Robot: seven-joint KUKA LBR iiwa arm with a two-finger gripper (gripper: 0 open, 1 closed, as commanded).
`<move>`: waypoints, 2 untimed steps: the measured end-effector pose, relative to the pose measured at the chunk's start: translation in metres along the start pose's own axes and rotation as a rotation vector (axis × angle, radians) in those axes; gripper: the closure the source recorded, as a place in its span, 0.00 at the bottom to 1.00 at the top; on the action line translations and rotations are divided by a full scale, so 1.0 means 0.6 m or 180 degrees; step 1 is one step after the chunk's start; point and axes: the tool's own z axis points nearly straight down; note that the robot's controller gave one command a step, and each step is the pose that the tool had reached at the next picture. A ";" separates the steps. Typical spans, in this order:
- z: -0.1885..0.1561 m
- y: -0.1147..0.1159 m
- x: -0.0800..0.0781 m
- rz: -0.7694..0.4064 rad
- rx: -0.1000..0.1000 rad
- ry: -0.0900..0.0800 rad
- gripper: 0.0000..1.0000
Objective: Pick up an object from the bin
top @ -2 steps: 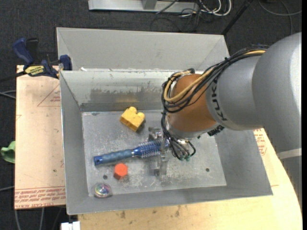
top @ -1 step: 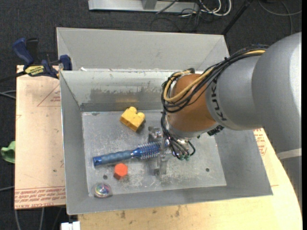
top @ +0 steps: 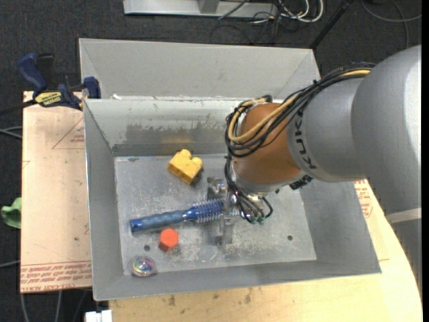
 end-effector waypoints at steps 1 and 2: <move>0.000 0.001 -0.001 0.0005 0.0000 0.0000 0.00; -0.001 0.001 -0.001 0.0010 0.0000 -0.0001 0.00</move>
Offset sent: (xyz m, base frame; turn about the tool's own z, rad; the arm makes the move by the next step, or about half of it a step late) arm 0.0000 0.0000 0.0000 0.0000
